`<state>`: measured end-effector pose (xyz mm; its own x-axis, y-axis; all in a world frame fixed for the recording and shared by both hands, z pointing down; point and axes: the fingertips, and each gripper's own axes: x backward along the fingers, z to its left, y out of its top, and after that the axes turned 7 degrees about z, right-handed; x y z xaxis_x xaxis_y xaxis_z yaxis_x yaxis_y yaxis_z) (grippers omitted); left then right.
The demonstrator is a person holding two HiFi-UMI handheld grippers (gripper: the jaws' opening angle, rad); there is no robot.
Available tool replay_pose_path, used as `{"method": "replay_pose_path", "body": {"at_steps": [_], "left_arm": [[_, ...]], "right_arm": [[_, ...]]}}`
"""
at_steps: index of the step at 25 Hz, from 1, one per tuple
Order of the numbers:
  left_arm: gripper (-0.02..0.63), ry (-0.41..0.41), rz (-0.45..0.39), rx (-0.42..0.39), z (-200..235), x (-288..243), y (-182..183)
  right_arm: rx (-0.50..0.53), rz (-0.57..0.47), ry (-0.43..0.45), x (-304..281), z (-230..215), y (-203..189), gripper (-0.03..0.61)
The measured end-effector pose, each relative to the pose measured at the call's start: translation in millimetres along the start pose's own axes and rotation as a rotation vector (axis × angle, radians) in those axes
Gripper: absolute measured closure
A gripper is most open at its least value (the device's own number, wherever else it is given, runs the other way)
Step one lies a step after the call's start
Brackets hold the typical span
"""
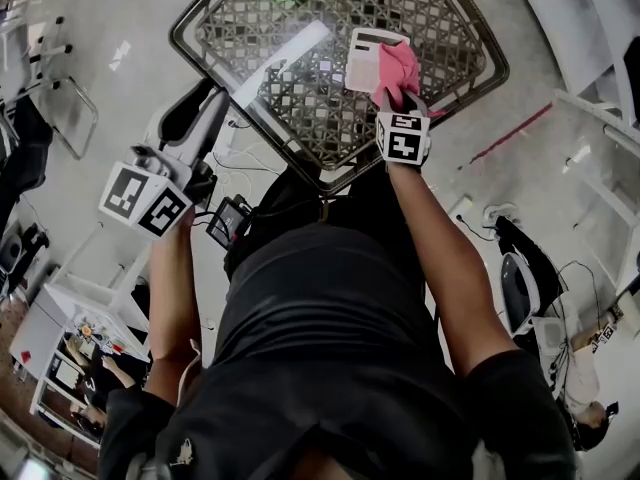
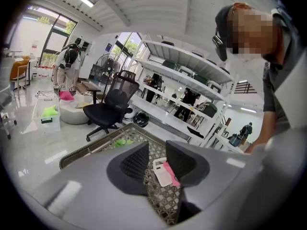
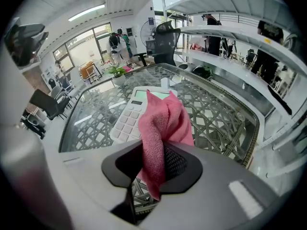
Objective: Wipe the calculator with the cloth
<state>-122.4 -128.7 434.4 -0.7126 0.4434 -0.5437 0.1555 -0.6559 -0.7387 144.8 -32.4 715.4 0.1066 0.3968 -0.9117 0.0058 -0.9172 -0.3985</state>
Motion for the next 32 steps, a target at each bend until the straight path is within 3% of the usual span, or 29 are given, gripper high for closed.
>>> {"method": "replay_pose_path", "body": {"at_steps": [11, 24, 32], "left_arm": [[0.443, -0.005, 0.004, -0.003, -6, -1, -5], [0.443, -0.005, -0.002, -0.003, -3, 2, -4], [0.443, -0.005, -0.021, 0.007, 3, 6, -1]], "right_arm": [[0.215, -0.006, 0.08, -10, 51, 8, 0.494], [0.301, 0.017, 0.179, -10, 76, 4, 0.494], [0.391, 0.106, 0.243, -13, 94, -6, 0.492]]}}
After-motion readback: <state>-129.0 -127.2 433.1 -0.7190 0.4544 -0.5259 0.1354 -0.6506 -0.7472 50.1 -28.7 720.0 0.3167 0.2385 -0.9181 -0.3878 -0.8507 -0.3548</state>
